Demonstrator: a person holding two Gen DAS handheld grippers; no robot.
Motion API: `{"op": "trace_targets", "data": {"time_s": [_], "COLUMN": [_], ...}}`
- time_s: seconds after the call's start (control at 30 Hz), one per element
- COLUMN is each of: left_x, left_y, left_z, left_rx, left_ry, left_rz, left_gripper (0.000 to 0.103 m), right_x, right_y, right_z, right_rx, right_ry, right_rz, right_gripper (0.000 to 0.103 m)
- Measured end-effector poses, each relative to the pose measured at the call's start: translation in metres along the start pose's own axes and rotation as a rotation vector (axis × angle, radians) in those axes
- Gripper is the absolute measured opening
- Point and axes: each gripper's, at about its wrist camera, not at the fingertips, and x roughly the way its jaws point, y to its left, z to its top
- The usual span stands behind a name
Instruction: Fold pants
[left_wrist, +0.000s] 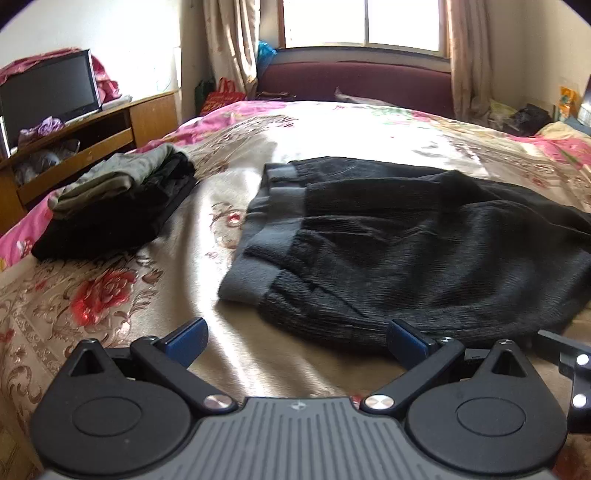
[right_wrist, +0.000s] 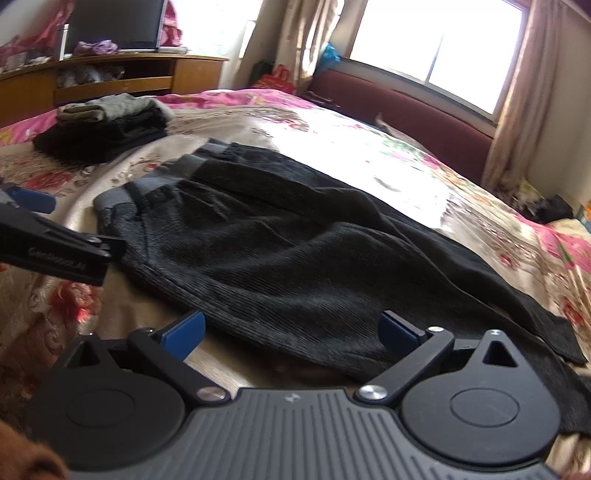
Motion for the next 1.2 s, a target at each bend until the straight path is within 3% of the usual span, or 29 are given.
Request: {"op": "trace_targets", "data": {"time_s": [0.13, 0.23, 0.3, 0.37, 0.43, 0.5, 0.7, 0.87, 0.9, 0.97, 1.2], "left_x": [0.028, 0.045, 0.053, 0.059, 0.058, 0.06, 0.057, 0.052, 0.054, 0.061, 0.05], "left_y": [0.018, 0.015, 0.015, 0.013, 0.017, 0.024, 0.032, 0.034, 0.032, 0.029, 0.043], "left_z": [0.012, 0.025, 0.031, 0.034, 0.036, 0.039, 0.034, 0.032, 0.033, 0.033, 0.036], "left_rx": [-0.067, -0.042, -0.033, -0.02, -0.029, -0.049, -0.029, -0.022, -0.003, 0.039, 0.087], "left_ry": [0.055, 0.09, 0.122, 0.14, 0.131, 0.136, 0.113, 0.079, 0.07, 0.064, 0.063], "left_rz": [-0.042, -0.065, -0.085, -0.06, -0.051, -0.071, -0.116, -0.111, -0.096, -0.079, -0.138], "left_gripper": [0.103, 0.103, 0.091, 0.076, 0.061, 0.057, 0.054, 0.072, 0.073, 0.069, 0.032], "right_x": [0.028, 0.046, 0.052, 0.055, 0.056, 0.056, 0.037, 0.049, 0.052, 0.056, 0.056], "right_y": [0.021, 0.031, 0.033, 0.033, 0.033, 0.036, 0.052, 0.074, 0.074, 0.071, 0.077], "right_z": [0.015, 0.022, 0.024, 0.027, 0.029, 0.03, 0.021, 0.015, 0.016, 0.024, 0.042], "right_rx": [-0.066, -0.105, -0.124, -0.129, -0.116, -0.133, -0.174, -0.267, -0.26, -0.195, -0.025], "right_ry": [-0.007, 0.009, 0.005, 0.029, 0.051, 0.056, 0.006, 0.023, 0.028, 0.063, 0.119], "right_rz": [0.131, 0.217, 0.26, 0.327, 0.376, 0.371, 0.35, 0.307, 0.303, 0.32, 0.368], "right_gripper": [0.084, 0.078, 0.068, 0.037, 0.028, 0.029, 0.057, 0.059, 0.058, 0.026, 0.022]}}
